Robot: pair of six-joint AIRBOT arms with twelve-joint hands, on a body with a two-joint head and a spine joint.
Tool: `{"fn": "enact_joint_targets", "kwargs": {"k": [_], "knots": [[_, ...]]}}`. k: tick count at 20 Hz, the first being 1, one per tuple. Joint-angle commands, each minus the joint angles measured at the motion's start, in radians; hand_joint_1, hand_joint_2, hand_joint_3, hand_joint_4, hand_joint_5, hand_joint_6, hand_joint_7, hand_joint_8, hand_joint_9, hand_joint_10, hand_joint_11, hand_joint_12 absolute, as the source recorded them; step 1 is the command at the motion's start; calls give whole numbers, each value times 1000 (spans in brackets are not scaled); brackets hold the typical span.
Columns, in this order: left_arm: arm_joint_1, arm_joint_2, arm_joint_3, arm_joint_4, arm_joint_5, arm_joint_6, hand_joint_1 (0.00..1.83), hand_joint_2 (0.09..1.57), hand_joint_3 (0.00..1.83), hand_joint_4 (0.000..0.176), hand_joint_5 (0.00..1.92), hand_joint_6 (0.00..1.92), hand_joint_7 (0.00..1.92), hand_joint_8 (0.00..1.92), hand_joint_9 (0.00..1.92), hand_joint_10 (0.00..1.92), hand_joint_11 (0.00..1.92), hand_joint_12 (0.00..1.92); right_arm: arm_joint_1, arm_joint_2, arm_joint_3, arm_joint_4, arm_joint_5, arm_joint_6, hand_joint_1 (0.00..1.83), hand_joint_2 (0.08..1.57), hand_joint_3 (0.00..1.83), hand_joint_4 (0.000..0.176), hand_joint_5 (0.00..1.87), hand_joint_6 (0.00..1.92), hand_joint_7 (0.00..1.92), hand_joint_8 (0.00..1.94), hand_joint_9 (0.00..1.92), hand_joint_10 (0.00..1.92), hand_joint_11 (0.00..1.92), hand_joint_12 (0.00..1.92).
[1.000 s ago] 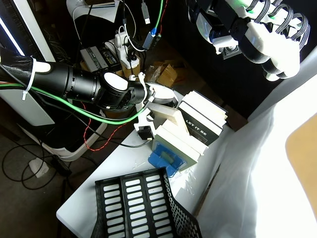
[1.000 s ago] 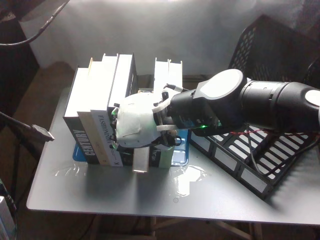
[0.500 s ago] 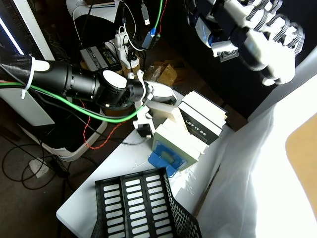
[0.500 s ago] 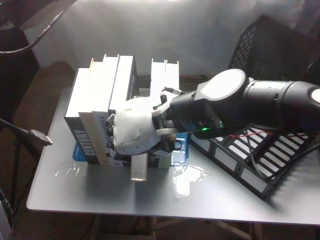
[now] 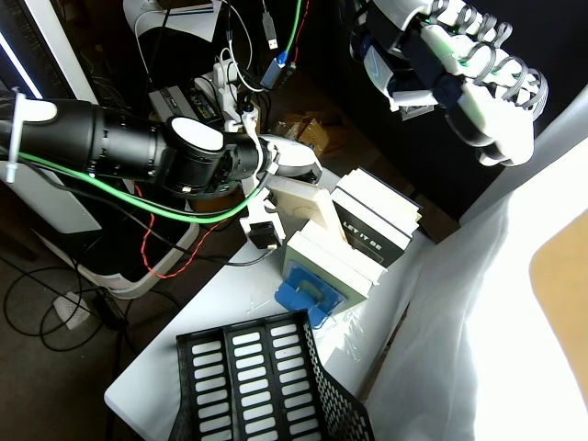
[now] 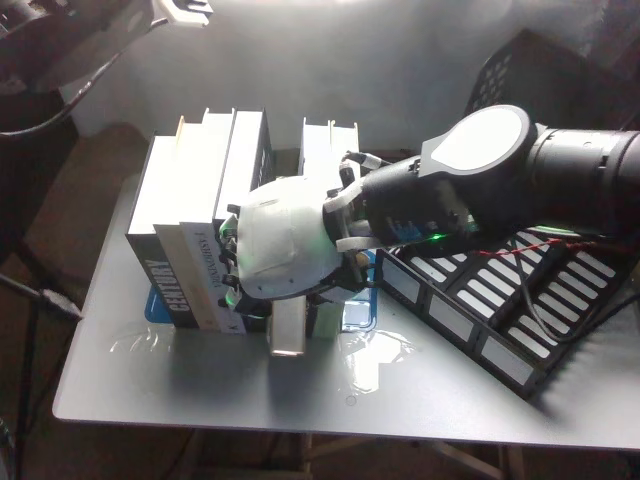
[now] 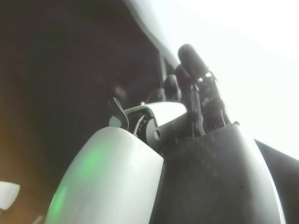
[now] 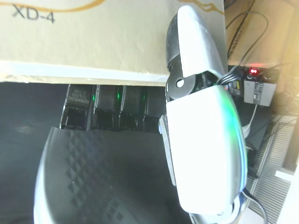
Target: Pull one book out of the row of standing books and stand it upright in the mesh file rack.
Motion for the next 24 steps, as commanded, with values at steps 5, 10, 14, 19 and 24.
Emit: {"fn": "enact_joint_targets", "kwargs": {"k": [5, 10, 14, 19, 24], "knots": [[17, 22, -1, -97, -131, 23, 1831, 1571, 843, 0, 0, 0, 0, 281, 0, 499, 0, 1396, 22, 49, -33, 21, 17, 26, 1240, 1146, 0, 0, 824, 1240, 1001, 965, 847, 1191, 550, 1714], [65, 30, -3, -172, -147, 41, 1831, 1571, 843, 0, 0, 0, 0, 281, 0, 499, 0, 1396, 59, 90, -59, -30, 71, 119, 1364, 1147, 0, 0, 819, 1216, 976, 952, 845, 1356, 595, 1708], [92, 44, -13, -231, -163, 60, 1831, 1571, 843, 0, 0, 0, 0, 281, 0, 499, 0, 1396, 77, 123, -92, -45, 88, 145, 1369, 1132, 0, 0, 851, 1182, 996, 885, 880, 1327, 673, 1666], [133, 64, -26, -340, -207, 94, 1831, 1571, 843, 0, 0, 0, 0, 281, 0, 499, 0, 1396, 97, 158, -122, -45, 111, 165, 1362, 1155, 4, 0, 789, 1271, 930, 982, 874, 1359, 749, 1704], [173, 77, -24, -435, -196, 136, 1831, 1571, 843, 0, 0, 0, 0, 281, 0, 499, 0, 1396, 112, 192, -153, -54, 131, 186, 1346, 1196, 2, 0, 724, 1397, 846, 1091, 805, 1449, 648, 1764]]}}
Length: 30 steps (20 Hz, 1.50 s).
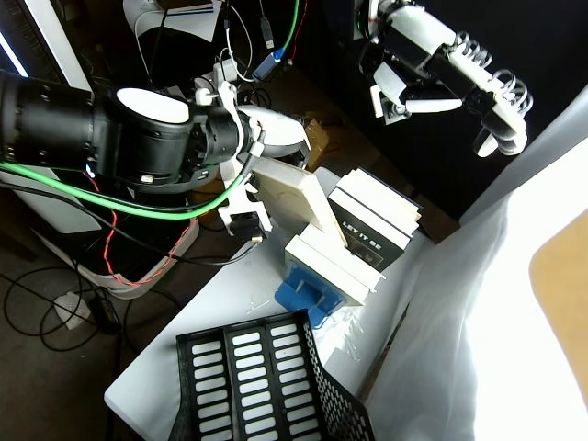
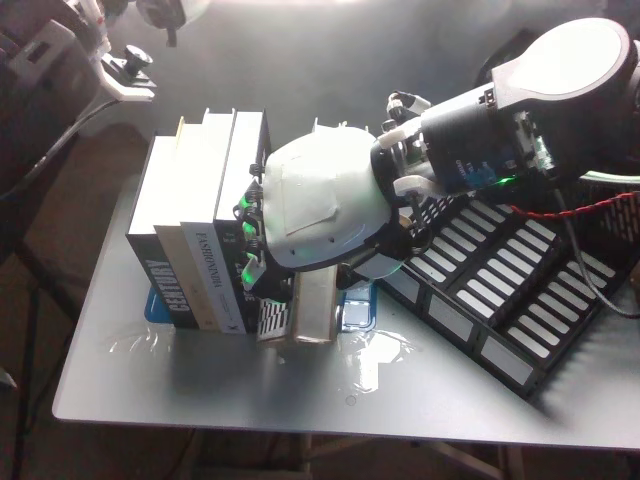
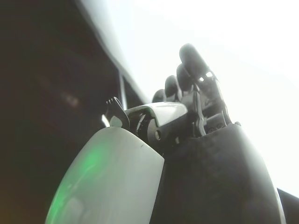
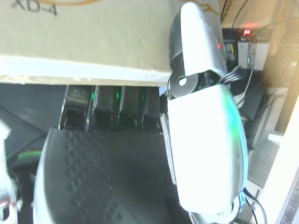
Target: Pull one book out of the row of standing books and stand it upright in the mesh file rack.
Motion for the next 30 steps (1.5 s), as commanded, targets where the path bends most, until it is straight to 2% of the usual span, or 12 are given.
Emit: {"fn": "enact_joint_targets", "kwargs": {"k": [1, 4, 5, 6, 7, 9, 11, 12, 14, 22, 25, 30], "knots": [[-11, 18, 1, -23, -112, 11, 1831, 1571, 843, 0, 0, 0, 0, 281, 0, 499, 0, 1396, 10, 17, -2, 28, -7, 20, 1347, 1194, 0, 0, 733, 1395, 852, 1074, 801, 1448, 648, 1769], [-7, 38, -4, -56, -87, 44, 1831, 1571, 843, 0, 0, 0, 0, 281, 0, 499, 0, 1396, 23, 38, -18, 28, 0, 25, 1348, 1195, 1, 0, 728, 1350, 833, 1127, 816, 1450, 583, 1778], [-3, 43, -6, -66, -82, 50, 598, 1258, 293, 58, 76, 15, 57, 147, 0, 528, 0, 1643, 29, 42, -20, 28, 4, 26, 1349, 1193, 0, 0, 733, 1345, 831, 1125, 826, 1436, 595, 1761], [2, 47, -6, -79, -80, 53, 346, 1251, 95, 103, 64, 6, 12, 45, 0, 105, 0, 1225, 37, 48, -22, 24, 4, 26, 1341, 1215, 3, 0, 681, 1407, 777, 1207, 796, 1488, 562, 1808], [5, 49, -6, -84, -80, 53, 294, 1277, 26, 108, 29, 2, 17, 13, 24, 28, 0, 1233, 44, 52, -23, 17, 4, 30, 1336, 1232, 5, 0, 652, 1443, 747, 1256, 769, 1535, 570, 1838], [7, 51, -6, -87, -75, 58, 212, 1290, 1, 111, 28, 11, 31, 1, 0, 0, 0, 575, 63, 64, -27, -10, 8, 54, 1321, 1262, 6, 0, 634, 1517, 695, 1301, 687, 1630, 512, 1887], [13, 53, -6, -96, -74, 61, 228, 1329, 0, 91, 27, 0, 66, 0, 14, 5, 0, 1199, 82, 71, -30, -43, 10, 68, 1321, 1264, 1, 0, 631, 1541, 708, 1270, 681, 1628, 479, 1877], [16, 56, -6, -99, -74, 61, 234, 1306, 6, 106, 19, 3, 12, 0, 2, 0, 0, 1031, 89, 72, -28, -57, 17, 80, 1333, 1240, 0, 0, 670, 1477, 773, 1182, 720, 1577, 503, 1853], [21, 58, -7, -109, -76, 61, 230, 1311, 4, 103, 6, 2, 0, 0, 0, 0, 0, 1250, 113, 79, -23, -74, 40, 114, 1347, 1205, 0, 0, 723, 1383, 845, 1090, 776, 1509, 553, 1818], [24, 61, -14, -119, -78, 63, 166, 1378, 7, 51, 47, 7, 34, 3, 0, 0, 0, 652, 185, 129, -13, -113, 80, 211, 1328, 1264, 2, 0, 571, 1444, 736, 1380, 710, 1620, 546, 1836], [27, 63, -17, -124, -80, 64, 79, 1396, 1, 42, 48, 2, 38, 3, 0, 0, 0, 34, 216, 150, -15, -122, 93, 238, 1334, 1254, 0, 0, 592, 1375, 743, 1379, 746, 1599, 653, 1798], [29, 63, -20, -134, -89, 70, 108, 1419, 8, 19, 93, 17, 64, 10, 3, 1, 0, 0, 253, 176, -16, -141, 120, 285, 1340, 1241, 0, 0, 641, 1307, 755, 1396, 748, 1570, 641, 1774]]}}
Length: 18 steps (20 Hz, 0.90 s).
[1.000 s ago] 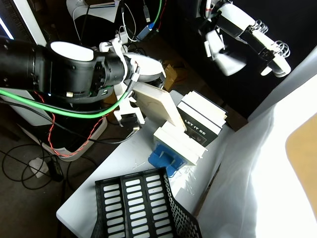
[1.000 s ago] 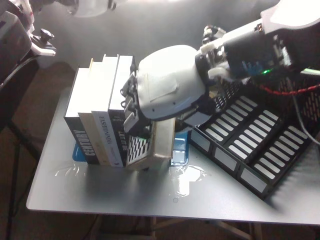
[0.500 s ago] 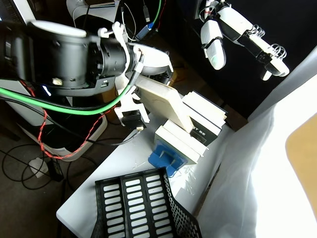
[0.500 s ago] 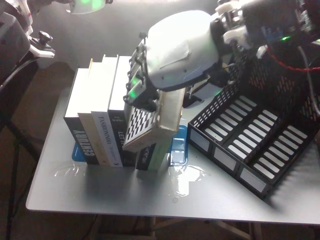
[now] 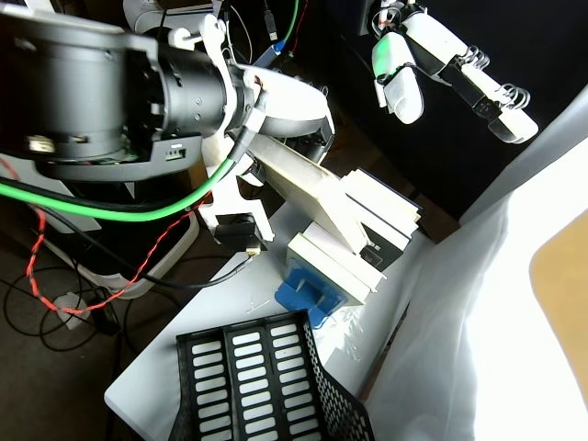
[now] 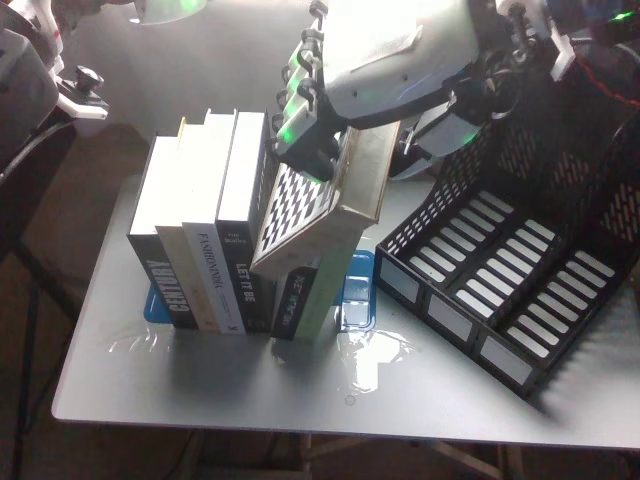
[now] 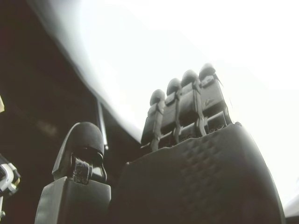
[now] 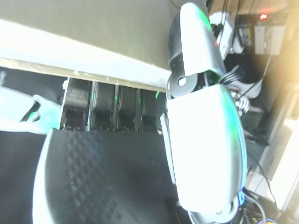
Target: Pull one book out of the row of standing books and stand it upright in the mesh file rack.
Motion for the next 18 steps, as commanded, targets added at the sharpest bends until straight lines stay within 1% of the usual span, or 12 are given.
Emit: {"fn": "enact_joint_targets", "kwargs": {"k": [1, 3, 4, 5, 8, 10, 12, 13, 14, 16, 17, 18], "knots": [[-15, 12, -2, -13, -130, -3, 108, 1418, 6, 17, 93, 17, 68, 11, 9, 4, 0, 0, 19, 20, 2, 18, -18, 24, 1342, 1233, 0, 0, 666, 1293, 781, 1360, 739, 1564, 496, 1875], [-14, 12, -2, -14, -132, -3, 135, 1420, 4, 8, 105, 17, 70, 8, 13, 5, 19, 9, 42, 38, -5, 1, -10, 51, 1338, 1237, 1, 0, 656, 1356, 782, 1331, 717, 1572, 466, 1896], [-14, 12, -3, -16, -133, -2, 154, 1419, 0, 1, 116, 3, 74, 10, 20, 4, 3, 176, 51, 47, -7, -3, -6, 61, 1340, 1233, 0, 0, 654, 1363, 792, 1301, 731, 1560, 524, 1860], [-14, 12, -2, -16, -133, -2, 147, 1415, 0, 7, 105, 1, 58, 3, 5, 0, 0, 275, 59, 57, -11, -8, -4, 68, 1338, 1242, 2, 0, 641, 1292, 771, 1375, 725, 1616, 664, 1897], [-16, 12, -3, -18, -135, 2, 149, 1417, 1, 0, 91, 0, 41, 0, 0, 0, 0, 239, 82, 93, -28, -13, -4, 78, 1337, 1245, 0, 0, 670, 1239, 749, 1431, 711, 1634, 685, 1890], [-21, 12, -5, -18, -133, 7, 114, 1415, 0, 0, 86, 2, 48, 2, 0, 0, 0, 250, 103, 120, -44, -30, -3, 94, 1220, 1231, 0, 0, 764, 1140, 812, 1539, 820, 1730, 787, 1920], [-24, 12, -7, -18, -132, 9, 120, 1416, 0, 0, 79, 4, 48, 0, 0, 0, 0, 391, 132, 145, -57, -59, -1, 125, 1208, 1244, 0, 0, 770, 1084, 763, 1645, 864, 1876, 857, 1921], [-26, 12, -7, -18, -130, 10, 139, 1419, 1, 0, 80, 4, 48, 0, 0, 0, 0, 402, 140, 154, -60, -69, 4, 140, 1206, 1249, 2, 0, 784, 1068, 733, 1684, 846, 1912, 848, 1921], [-27, 12, -8, -18, -129, 10, 155, 1421, 1, 0, 87, 7, 51, 1, 0, 0, 0, 402, 151, 164, -64, -80, 8, 152, 1198, 1250, 2, 0, 855, 1080, 634, 1689, 622, 1860, 609, 1921], [-31, 11, -9, -18, -127, 11, 133, 1425, 2, 0, 85, 1, 36, 0, 0, 0, 0, 301, 175, 191, -80, -107, 9, 175, 1195, 1246, 0, 0, 895, 1162, 587, 1586, 476, 1689, 393, 1921], [-31, 11, -10, -18, -128, 14, 162, 1426, 0, 0, 84, 2, 33, 3, 0, 0, 0, 428, 187, 203, -88, -120, 9, 184, 1195, 1242, 0, 0, 898, 1188, 593, 1537, 464, 1635, 368, 1921], [-34, 11, -10, -18, -127, 17, 214, 1423, 0, 0, 91, 3, 39, 2, 0, 0, 0, 639, 198, 216, -98, -140, 9, 197, 1301, 1241, 0, 0, 820, 1297, 638, 1391, 633, 1587, 499, 1819]]}}
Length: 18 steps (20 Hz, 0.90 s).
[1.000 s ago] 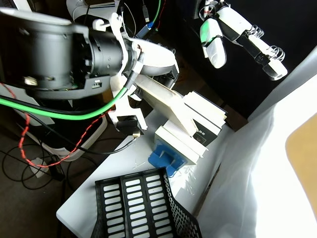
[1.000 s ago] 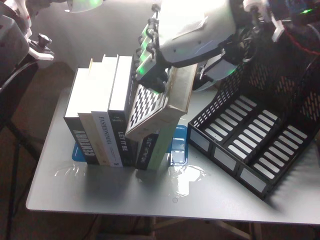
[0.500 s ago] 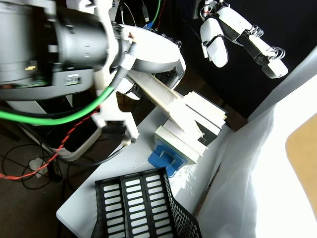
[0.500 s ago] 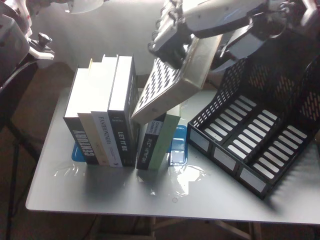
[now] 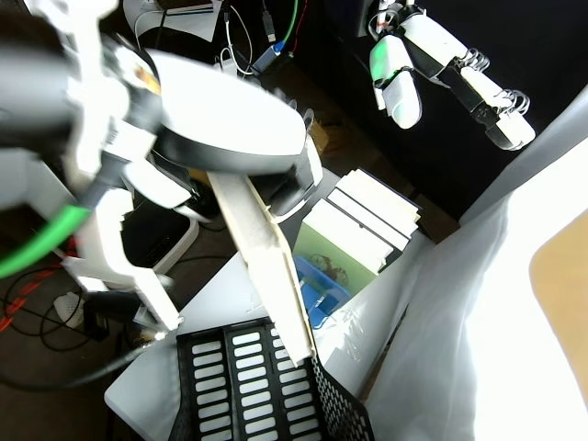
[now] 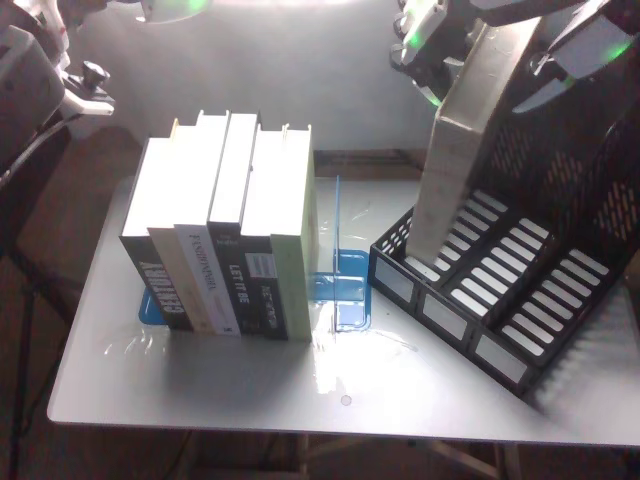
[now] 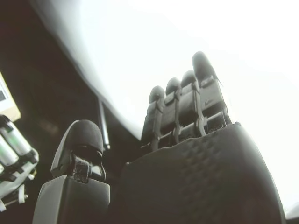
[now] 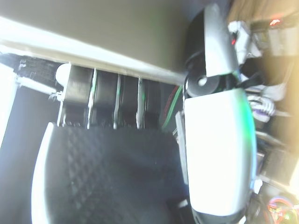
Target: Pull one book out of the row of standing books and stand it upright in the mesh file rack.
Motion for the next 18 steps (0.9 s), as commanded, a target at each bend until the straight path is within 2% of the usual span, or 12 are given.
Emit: {"fn": "enact_joint_targets", "kwargs": {"k": [1, 2, 5, 6, 10, 11, 13, 15, 16, 18], "knots": [[-20, 10, 2, -14, -125, 3, 229, 1424, 1, 0, 84, 0, 31, 0, 0, 0, 0, 682, 23, 15, -3, 32, -42, 9, 1336, 1218, 0, 0, 788, 1304, 733, 1271, 740, 1516, 544, 1765], [-21, 9, 2, -15, -125, 3, 226, 1426, 0, 0, 75, 0, 25, 0, 0, 0, 0, 655, 25, 25, -5, 28, -43, 13, 1350, 1199, 0, 0, 763, 1311, 803, 1200, 803, 1442, 565, 1711], [-16, 10, 0, -18, -126, 3, 202, 1426, 1, 0, 94, 5, 31, 3, 0, 0, 0, 737, 27, 39, -6, 25, -54, 18, 1349, 1213, 2, 0, 658, 1393, 802, 1258, 810, 1444, 656, 1640], [-12, 12, -2, -19, -127, 0, 203, 1426, 0, 0, 95, 3, 34, 1, 0, 0, 0, 690, 27, 42, -5, 23, -59, 18, 1351, 1208, 0, 0, 670, 1349, 834, 1235, 797, 1461, 559, 1697], [-11, 30, -20, -20, -135, 4, 210, 1428, 1, 0, 89, 0, 43, 2, 0, 0, 0, 708, 26, 61, 1, 18, -78, 33, 1350, 1211, 2, 0, 674, 1376, 813, 1233, 795, 1478, 510, 1756], [-10, 33, -23, -21, -137, 4, 218, 1432, 1, 0, 89, 0, 43, 0, 0, 0, 0, 618, 26, 65, 2, 17, -82, 35, 1355, 1202, 0, 0, 675, 1380, 832, 1208, 834, 1401, 492, 1709], [-8, 33, -24, -21, -138, 4, 220, 1441, 1, 0, 84, 1, 33, 1, 0, 0, 0, 451, 26, 71, 2, 13, -91, 35, 1352, 1207, 1, 0, 653, 1399, 828, 1209, 826, 1422, 513, 1691], [-6, 33, -26, -22, -141, 3, 206, 1440, 0, 0, 88, 2, 43, 1, 0, 0, 0, 346, 25, 72, 1, 13, -95, 37, 1350, 1212, 1, 0, 632, 1429, 834, 1195, 811, 1442, 421, 1747], [-5, 33, -27, -23, -142, 2, 207, 1443, 0, 0, 89, 2, 41, 0, 0, 0, 0, 343, 24, 73, 1, 13, -97, 37, 1351, 1214, 1, 0, 616, 1438, 834, 1196, 819, 1435, 417, 1753], [-1, 36, -31, -23, -146, 1, 210, 1437, 0, 0, 76, 7, 26, 2, 0, 0, 0, 505, 16, 73, 2, 13, -105, 37, 1350, 1214, 0, 0, 646, 1419, 822, 1212, 807, 1450, 405, 1750]]}}
